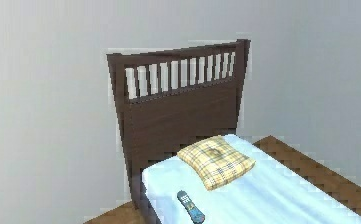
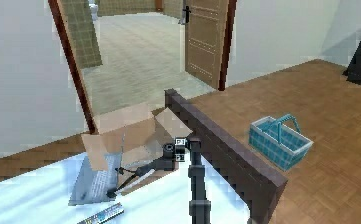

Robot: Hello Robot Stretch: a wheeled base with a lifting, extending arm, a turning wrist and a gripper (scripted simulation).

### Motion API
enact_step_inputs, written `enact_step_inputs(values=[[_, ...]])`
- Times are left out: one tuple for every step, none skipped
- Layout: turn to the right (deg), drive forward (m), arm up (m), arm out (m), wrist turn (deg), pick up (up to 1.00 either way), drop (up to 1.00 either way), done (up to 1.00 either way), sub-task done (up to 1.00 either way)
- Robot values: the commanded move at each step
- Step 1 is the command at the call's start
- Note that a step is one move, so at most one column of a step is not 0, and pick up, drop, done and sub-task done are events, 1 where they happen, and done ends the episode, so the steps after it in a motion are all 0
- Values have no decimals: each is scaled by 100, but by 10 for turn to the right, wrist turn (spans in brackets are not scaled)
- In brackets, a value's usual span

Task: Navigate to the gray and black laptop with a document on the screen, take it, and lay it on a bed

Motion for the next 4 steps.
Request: enact_step_inputs(values=[[0, 0, 0, 0, 0, 0, 100, 0, 0], [0, 0, 10, 0, 0, 0, 0, 0, 0], [0, 0, 0, -8, 0, 0, 0, 0, 0], [0, 0, 0, 0, 0, 0, 0, 100, 0]])
